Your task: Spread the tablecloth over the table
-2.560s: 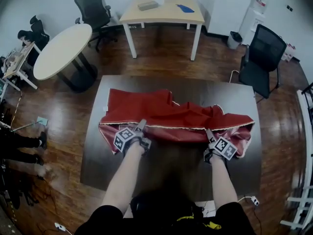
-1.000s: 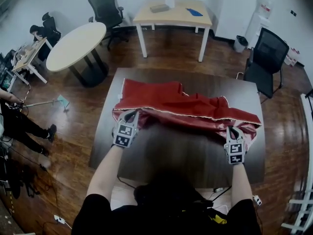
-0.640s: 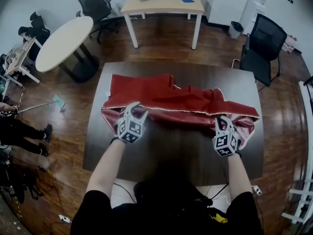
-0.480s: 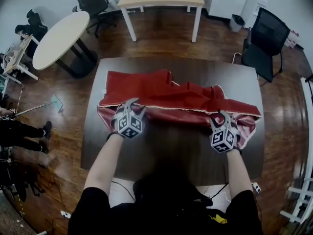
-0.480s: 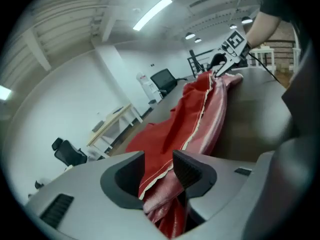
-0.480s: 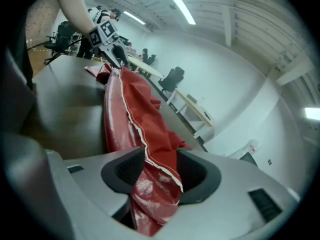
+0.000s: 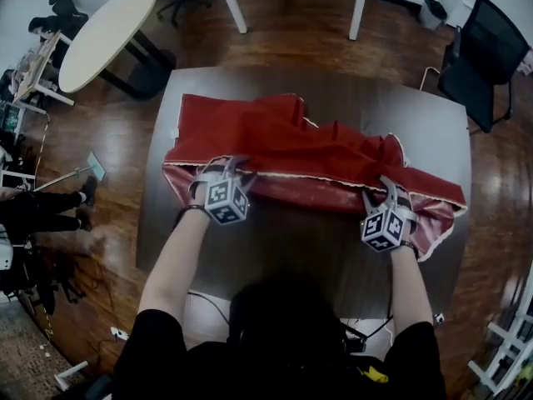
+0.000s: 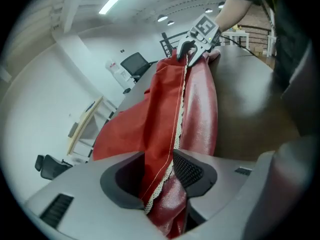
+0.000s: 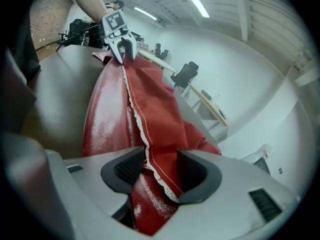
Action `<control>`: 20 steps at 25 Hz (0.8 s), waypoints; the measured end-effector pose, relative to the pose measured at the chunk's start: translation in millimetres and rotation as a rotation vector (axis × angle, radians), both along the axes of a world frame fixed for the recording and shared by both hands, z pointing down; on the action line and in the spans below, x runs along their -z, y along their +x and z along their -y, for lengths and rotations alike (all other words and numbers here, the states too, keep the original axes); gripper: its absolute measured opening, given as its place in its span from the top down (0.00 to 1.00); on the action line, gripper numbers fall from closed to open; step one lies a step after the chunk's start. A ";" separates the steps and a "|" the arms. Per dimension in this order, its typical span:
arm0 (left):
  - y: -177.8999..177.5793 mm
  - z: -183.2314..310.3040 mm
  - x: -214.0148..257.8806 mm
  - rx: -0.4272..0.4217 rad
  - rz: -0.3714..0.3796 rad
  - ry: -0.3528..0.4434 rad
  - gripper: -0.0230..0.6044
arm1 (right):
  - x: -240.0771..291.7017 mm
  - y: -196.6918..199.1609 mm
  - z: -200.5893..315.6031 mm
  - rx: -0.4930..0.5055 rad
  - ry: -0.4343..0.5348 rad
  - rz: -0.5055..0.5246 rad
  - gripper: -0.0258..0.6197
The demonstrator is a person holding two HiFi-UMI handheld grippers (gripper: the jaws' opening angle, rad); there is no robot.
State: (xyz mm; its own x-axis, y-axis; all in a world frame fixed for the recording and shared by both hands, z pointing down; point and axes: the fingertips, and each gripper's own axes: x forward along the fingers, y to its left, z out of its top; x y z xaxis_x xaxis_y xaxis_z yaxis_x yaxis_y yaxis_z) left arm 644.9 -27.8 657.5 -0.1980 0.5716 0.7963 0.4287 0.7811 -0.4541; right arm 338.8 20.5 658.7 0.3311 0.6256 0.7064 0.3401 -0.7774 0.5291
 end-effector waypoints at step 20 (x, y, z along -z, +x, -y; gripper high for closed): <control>-1.5 19.8 -39.6 -0.182 -0.237 0.128 0.73 | -13.4 -22.6 7.5 0.122 -0.113 0.175 0.63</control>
State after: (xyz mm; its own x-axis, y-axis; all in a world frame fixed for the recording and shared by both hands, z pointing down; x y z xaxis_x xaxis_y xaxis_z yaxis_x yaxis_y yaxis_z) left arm 643.4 -47.6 697.1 -0.0880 0.4364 0.8954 0.1706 0.8922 -0.4181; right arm 316.2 13.1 672.1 0.2879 0.6670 0.6872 0.1426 -0.7395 0.6579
